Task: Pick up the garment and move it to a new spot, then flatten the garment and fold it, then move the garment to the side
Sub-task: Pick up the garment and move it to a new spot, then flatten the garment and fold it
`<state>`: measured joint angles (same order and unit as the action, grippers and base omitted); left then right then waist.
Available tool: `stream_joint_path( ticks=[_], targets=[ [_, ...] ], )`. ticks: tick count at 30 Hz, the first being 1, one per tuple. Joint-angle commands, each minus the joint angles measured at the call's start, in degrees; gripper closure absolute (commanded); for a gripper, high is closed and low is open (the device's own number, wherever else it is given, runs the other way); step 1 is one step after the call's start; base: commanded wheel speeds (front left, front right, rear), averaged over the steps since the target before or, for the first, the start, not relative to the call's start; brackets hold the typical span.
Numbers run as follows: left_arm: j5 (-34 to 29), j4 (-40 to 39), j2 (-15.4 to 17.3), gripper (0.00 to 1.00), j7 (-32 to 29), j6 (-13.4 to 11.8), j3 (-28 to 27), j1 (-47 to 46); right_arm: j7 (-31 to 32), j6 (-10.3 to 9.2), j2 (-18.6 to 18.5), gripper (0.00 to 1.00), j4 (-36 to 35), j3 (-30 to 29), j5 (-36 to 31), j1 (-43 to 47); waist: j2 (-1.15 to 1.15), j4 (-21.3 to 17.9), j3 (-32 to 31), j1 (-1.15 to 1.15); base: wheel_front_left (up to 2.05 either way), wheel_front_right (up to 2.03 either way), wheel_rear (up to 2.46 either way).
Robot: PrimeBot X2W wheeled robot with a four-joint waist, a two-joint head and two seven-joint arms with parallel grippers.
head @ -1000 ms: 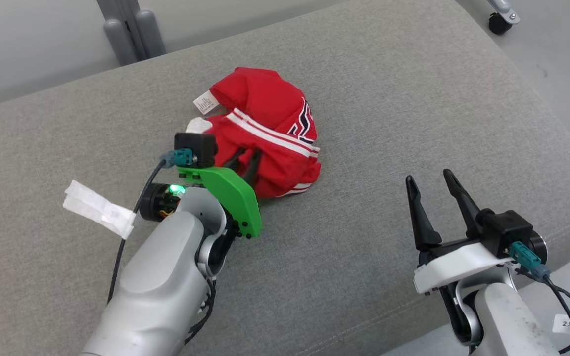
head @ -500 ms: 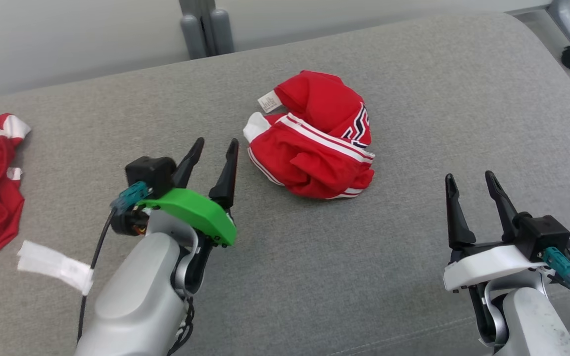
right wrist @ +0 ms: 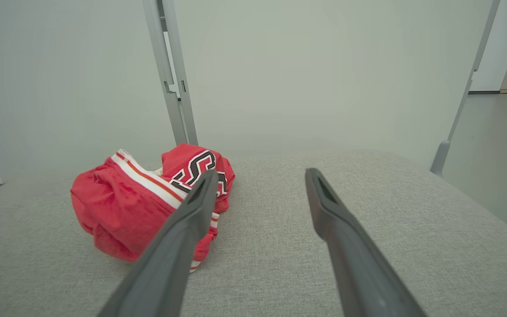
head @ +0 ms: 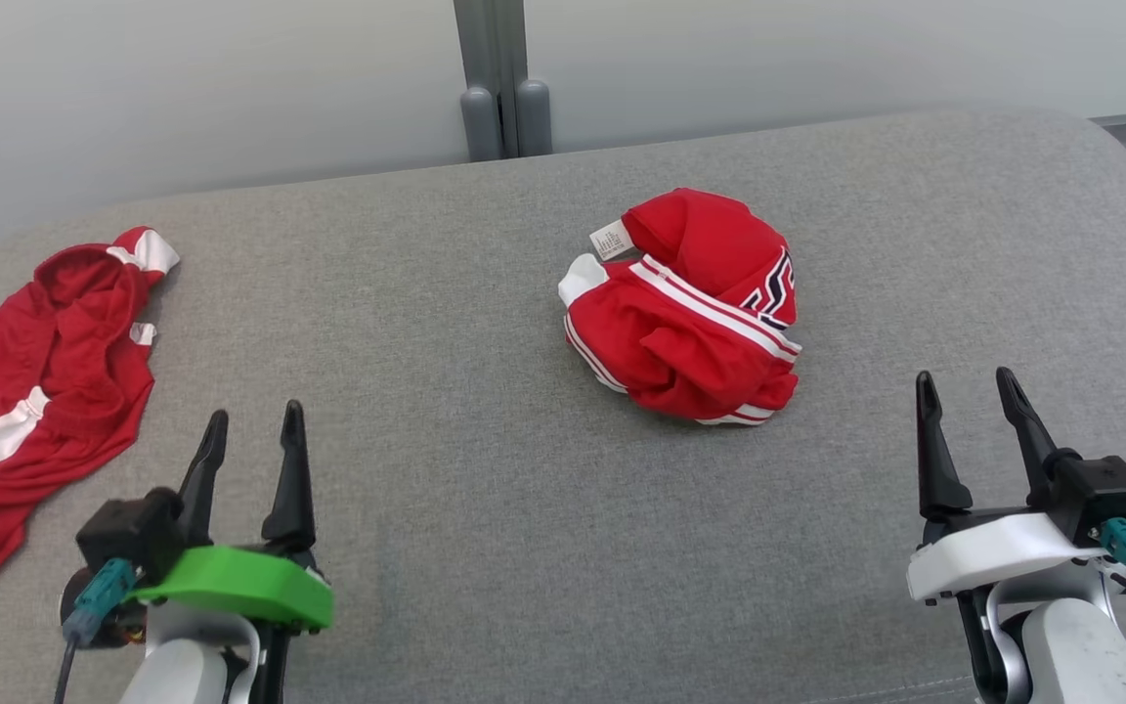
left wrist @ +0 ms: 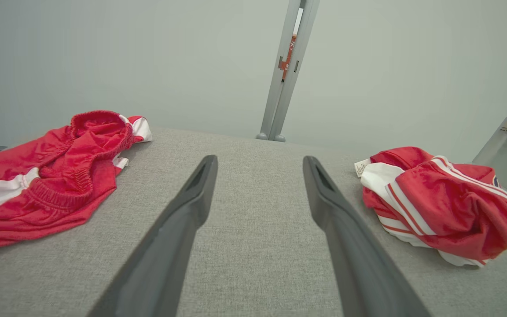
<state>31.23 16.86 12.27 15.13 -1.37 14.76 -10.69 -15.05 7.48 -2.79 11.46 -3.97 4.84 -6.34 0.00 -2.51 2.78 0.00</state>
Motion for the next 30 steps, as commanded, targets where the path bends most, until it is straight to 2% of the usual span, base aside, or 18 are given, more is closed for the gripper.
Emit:
stream_joint_path(
  ticks=[1,10,23,26,30],
  targets=[
    [-1.26,-1.17,0.08,0.00,0.01,0.56,-1.29,2.20,-0.18,0.03,-0.18,0.00,0.07,-0.37,-0.43,0.66,0.00,0.40,-0.47,0.00,0.00,0.00,0.00],
    [-7.63,-4.09,-3.69,0.00,0.02,3.72,-8.82,10.01,-0.03,0.03,-0.16,0.00,1.47,-1.81,-0.18,2.24,0.00,1.15,-0.89,0.00,0.00,0.00,0.00],
    [-12.68,-3.12,-7.13,0.00,0.03,7.31,-13.71,9.63,1.19,0.02,-0.21,0.00,1.55,-0.94,-0.84,-0.32,0.00,2.50,-0.60,0.00,0.00,0.00,0.00],
    [-13.24,-3.11,-7.62,0.00,0.03,7.75,-14.22,9.42,4.04,0.03,-0.05,0.00,1.19,1.90,-1.60,-3.47,0.00,2.74,-0.34,0.00,0.00,0.00,0.00],
    [-13.73,-3.06,-8.21,0.00,0.03,8.19,-14.38,9.13,13.56,0.02,-0.31,0.00,3.40,7.15,-0.36,-10.22,0.00,3.25,0.28,0.00,0.00,0.00,0.00]
  ],
)
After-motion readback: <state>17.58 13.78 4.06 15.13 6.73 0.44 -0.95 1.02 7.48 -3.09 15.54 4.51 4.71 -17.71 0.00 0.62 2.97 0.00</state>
